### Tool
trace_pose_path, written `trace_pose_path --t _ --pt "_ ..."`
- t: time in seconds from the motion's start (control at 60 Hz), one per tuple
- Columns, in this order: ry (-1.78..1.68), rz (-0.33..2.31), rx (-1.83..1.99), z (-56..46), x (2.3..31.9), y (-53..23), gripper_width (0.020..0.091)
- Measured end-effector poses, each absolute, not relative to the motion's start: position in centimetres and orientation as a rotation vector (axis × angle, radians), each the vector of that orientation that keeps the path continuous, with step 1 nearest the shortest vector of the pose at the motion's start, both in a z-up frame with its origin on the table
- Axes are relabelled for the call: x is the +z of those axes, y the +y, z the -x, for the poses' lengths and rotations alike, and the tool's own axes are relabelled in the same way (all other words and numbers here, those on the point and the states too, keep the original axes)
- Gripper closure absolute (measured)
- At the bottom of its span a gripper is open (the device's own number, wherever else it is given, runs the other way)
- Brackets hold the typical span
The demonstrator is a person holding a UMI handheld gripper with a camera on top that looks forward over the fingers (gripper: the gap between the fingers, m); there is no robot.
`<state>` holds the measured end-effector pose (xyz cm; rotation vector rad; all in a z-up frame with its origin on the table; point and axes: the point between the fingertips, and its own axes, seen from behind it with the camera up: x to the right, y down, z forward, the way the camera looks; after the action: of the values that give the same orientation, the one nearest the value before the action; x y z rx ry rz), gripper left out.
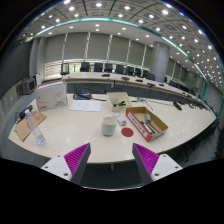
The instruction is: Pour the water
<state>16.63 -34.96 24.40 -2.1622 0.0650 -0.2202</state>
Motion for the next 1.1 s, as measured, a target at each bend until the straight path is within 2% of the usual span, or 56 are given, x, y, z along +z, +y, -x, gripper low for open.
trace_pose_path --t 0.15,0.217,0.35,0.617,0.833,1.1 --pt "0.022 2.174 -0.190 -14.4 23.4 -34.6 0.0246" --pt "0.003 2.181 -0.179 -10.8 21.8 -33.3 0.0246" --pt "-0.040 2.191 -0.140 -2.9 21.1 -35.1 0.0244" --pt "-0.115 2.188 0.001 13.0 16.3 -33.6 0.0242" --pt "-0.124 2.103 0.064 22.1 13.5 -27.5 0.0240" --pt "-0.056 2.026 0.022 24.8 9.3 -18.0 0.0250"
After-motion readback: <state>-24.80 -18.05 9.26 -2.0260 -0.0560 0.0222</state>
